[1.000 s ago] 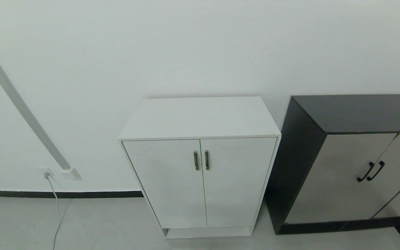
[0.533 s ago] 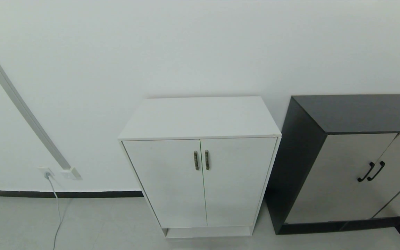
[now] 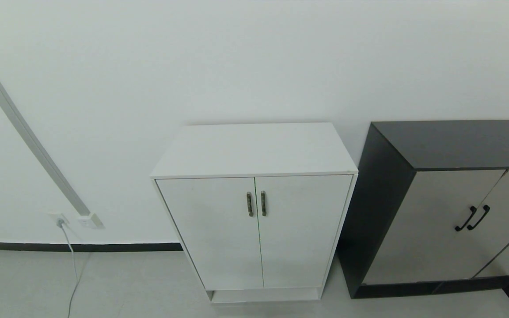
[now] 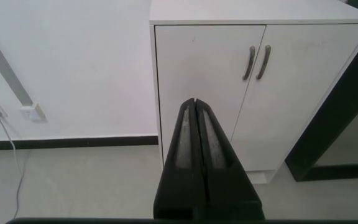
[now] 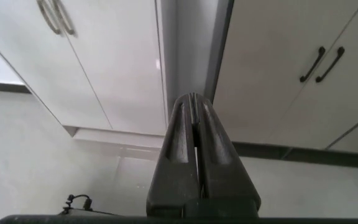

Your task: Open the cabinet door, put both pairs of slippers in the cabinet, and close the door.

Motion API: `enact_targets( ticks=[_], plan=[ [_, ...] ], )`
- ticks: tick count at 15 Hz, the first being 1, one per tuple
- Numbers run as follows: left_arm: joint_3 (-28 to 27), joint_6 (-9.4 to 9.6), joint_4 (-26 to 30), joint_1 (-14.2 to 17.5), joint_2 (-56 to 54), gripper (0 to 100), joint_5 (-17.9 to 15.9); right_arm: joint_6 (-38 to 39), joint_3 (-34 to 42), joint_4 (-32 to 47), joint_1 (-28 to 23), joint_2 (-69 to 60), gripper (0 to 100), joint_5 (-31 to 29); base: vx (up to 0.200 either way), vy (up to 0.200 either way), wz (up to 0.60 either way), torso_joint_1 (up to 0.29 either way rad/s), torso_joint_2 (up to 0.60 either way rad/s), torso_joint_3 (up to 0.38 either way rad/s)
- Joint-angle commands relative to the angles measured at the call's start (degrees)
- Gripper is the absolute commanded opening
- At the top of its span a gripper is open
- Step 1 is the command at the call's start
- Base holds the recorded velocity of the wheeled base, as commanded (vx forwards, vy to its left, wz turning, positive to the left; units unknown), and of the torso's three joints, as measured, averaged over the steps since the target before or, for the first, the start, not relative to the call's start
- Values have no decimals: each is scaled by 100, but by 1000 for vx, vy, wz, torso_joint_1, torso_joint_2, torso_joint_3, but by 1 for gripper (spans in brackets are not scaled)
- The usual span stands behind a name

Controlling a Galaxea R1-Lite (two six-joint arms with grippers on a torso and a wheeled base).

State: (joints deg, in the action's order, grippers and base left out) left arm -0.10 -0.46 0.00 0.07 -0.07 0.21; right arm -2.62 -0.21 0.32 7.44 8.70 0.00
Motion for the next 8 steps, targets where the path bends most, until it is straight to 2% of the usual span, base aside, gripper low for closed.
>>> enact_targets(
  ticks=[1, 2, 3, 8],
  plan=[
    [1, -6, 0, 1, 7, 0, 6, -10, 3, 12, -41, -79, 0, 9, 0, 0, 0, 0, 0, 0],
    [1, -6, 0, 1, 7, 0, 6, -10, 3, 12, -427, -132, 0, 9, 0, 0, 0, 0, 0, 0],
    [1, -15, 0, 1, 7, 0, 6, -10, 12, 3, -594, -255, 0, 9, 0, 0, 0, 0, 0, 0],
    [1, -6, 0, 1, 7, 0, 6, 218, 21, -5, -726, -853, 0, 53, 0, 0, 0, 0, 0, 0]
  ],
)
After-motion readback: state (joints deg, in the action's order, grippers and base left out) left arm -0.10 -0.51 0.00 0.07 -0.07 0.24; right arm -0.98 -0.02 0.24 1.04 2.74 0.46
